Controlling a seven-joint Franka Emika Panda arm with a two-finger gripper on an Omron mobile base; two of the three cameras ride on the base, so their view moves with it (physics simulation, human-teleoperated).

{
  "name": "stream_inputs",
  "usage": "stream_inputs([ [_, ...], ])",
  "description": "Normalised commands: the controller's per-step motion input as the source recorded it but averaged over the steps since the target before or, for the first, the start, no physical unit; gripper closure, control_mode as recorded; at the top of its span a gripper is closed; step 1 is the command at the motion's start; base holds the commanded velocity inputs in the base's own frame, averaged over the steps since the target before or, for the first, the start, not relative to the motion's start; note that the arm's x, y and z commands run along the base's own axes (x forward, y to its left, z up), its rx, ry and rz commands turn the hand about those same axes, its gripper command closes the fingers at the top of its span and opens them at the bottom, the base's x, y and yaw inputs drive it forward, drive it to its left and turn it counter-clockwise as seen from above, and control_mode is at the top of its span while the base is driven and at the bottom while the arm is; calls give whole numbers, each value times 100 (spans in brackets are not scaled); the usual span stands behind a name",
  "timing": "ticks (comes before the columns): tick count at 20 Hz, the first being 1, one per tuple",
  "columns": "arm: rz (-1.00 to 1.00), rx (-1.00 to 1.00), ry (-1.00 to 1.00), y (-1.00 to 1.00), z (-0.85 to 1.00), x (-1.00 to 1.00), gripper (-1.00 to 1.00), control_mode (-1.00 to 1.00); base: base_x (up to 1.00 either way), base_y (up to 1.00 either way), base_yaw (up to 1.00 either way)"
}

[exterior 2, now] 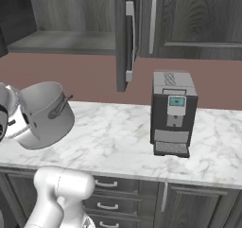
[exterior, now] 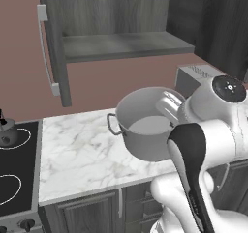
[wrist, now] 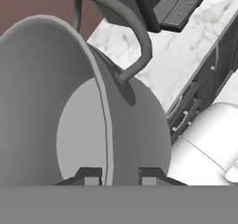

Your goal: Pick the kettle from the cabinet and place it on a stove burner. Then pick the pot from the counter and place it on another stove burner. Finally, turn both burners on.

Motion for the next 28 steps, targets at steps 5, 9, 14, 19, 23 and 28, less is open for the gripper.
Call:
stream_inputs([
  [5,0,0,0,-3,33,-49,100,-100,0,0,0],
  [9,0,0,0,-1,27,-51,100,-100,0,0,0],
  [14,0,0,0,0,12,-41,100,-100,0,0,0],
  [19,0,0,-2,0,0,-3,100,-100,0,0,0],
  [23,0,0,0,0,0,0,100,100,-56,7,0],
  [28,0,0,0,0,0,0,100,100,-62,19,-1],
])
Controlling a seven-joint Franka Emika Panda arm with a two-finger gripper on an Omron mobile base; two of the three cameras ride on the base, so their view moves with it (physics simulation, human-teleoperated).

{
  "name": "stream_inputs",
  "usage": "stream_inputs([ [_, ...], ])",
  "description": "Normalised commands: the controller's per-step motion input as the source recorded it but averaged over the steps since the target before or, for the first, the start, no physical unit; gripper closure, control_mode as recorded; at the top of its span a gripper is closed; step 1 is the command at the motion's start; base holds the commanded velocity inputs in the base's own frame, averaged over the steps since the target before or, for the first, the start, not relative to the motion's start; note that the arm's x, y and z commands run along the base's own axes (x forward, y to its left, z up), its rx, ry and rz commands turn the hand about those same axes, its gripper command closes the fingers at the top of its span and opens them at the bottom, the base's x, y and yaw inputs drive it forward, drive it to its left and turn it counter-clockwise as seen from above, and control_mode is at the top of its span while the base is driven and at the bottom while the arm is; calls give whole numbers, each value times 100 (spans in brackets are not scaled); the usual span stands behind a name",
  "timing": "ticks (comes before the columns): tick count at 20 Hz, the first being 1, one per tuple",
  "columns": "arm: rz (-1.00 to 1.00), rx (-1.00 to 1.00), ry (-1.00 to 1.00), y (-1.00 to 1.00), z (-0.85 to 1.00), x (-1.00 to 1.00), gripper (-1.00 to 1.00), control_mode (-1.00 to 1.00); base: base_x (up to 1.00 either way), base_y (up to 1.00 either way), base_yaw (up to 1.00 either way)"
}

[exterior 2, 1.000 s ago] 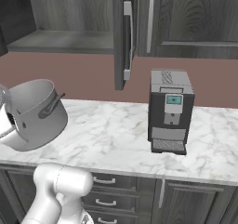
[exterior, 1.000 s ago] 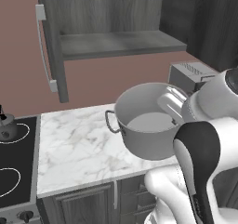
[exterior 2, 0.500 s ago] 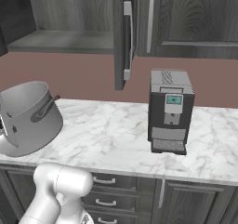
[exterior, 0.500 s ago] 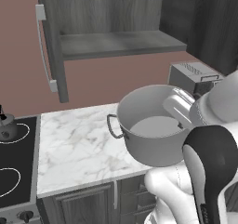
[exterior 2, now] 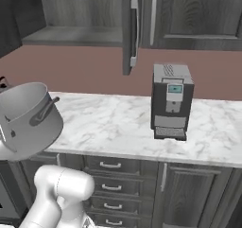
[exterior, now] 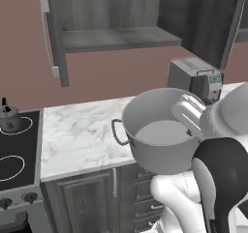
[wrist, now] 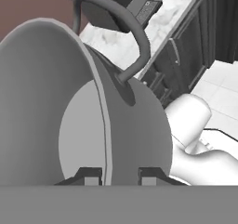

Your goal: Pick the kettle from the cabinet and place it on a stove burner. Then pick the pot from the counter and place it on another stove burner. Finally, turn both burners on.

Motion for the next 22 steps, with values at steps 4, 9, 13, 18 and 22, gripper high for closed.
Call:
stream_inputs([
  [4,0,0,0,0,0,0,100,100,-48,43,-5],
  [9,0,0,0,0,0,0,100,100,-31,57,-7],
  [13,0,0,0,0,0,0,100,100,-32,57,-8],
  [18,0,0,0,0,0,0,100,100,-48,50,-9],
  [22,0,0,0,0,0,0,100,100,-45,49,-10],
])
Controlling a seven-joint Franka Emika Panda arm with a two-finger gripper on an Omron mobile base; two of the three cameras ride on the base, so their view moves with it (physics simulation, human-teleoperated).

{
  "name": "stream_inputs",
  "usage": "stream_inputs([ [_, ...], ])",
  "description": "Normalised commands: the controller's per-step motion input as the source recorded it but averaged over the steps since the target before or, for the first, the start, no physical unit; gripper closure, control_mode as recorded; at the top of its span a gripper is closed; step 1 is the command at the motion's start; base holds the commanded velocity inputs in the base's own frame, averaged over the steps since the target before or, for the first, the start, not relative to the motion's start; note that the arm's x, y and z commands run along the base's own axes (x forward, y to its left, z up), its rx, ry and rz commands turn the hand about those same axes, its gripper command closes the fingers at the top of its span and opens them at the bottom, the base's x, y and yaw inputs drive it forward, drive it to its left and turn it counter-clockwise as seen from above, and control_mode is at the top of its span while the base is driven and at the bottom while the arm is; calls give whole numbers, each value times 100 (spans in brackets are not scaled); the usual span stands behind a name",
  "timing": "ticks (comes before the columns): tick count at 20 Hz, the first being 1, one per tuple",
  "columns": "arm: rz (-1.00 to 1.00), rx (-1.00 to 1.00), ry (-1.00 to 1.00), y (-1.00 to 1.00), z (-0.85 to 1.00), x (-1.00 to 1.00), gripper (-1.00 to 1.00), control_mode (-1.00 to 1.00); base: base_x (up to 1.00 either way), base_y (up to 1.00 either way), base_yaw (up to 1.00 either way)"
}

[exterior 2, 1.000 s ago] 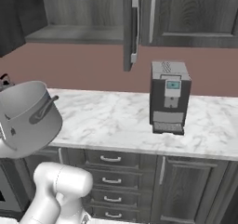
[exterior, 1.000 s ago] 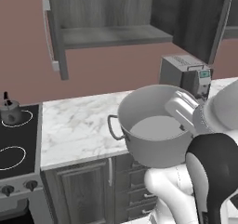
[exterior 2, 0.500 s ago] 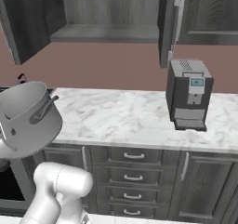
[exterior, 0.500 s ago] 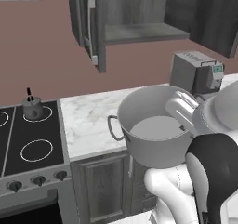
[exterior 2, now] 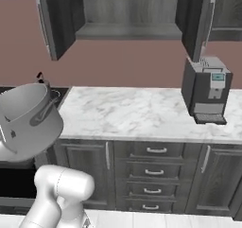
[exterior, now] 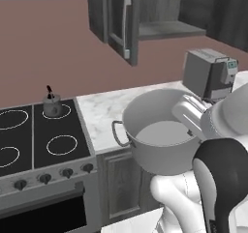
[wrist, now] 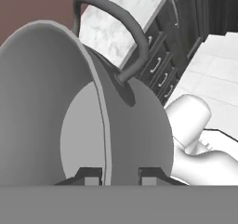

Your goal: Pick the kettle from the cabinet and place it on a stove burner. Then pick the pot from the counter and place it on another stove burner. Finally, turn both burners on.

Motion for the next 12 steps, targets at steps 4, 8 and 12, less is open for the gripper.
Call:
stream_inputs([
  [4,0,0,0,0,0,0,100,100,-32,57,-12],
  [8,0,0,0,0,0,0,100,100,-16,63,-11],
  [12,0,0,0,0,0,0,100,100,-10,64,-12],
])
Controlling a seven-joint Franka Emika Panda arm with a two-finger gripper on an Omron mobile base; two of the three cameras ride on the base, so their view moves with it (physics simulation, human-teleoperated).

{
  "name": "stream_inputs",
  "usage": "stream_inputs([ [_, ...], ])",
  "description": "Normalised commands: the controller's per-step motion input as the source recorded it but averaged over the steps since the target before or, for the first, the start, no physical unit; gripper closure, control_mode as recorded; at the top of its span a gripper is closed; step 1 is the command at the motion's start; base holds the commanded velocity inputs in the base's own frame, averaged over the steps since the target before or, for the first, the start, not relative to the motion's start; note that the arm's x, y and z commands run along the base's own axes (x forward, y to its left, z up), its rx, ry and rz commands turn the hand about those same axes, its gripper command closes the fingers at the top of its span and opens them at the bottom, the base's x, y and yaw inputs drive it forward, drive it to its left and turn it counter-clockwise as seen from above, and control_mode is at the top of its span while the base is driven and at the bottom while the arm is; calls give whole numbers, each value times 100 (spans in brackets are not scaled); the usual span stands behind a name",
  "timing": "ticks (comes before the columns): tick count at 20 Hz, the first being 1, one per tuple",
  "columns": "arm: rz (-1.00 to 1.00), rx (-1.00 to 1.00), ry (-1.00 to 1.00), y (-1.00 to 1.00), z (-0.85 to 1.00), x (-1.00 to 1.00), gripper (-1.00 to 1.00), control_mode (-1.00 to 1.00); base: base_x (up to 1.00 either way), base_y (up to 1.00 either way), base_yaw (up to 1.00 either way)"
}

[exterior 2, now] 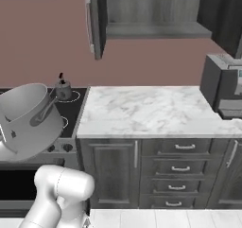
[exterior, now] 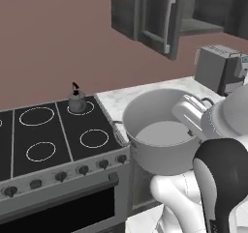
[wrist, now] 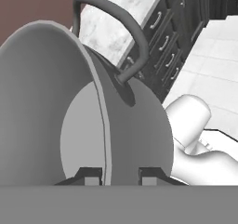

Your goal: Pick the kettle from the cabinet and place it on a stove burner. Then pick the pot from the counter and place it on another stove burner. Finally, turn both burners on.

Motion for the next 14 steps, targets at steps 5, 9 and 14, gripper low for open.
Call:
stream_inputs([
  [5,0,0,0,0,0,0,100,100,-3,67,-12],
  [9,0,0,0,0,0,0,100,100,0,71,-13],
  [14,0,0,0,0,0,0,100,100,0,73,-13],
])
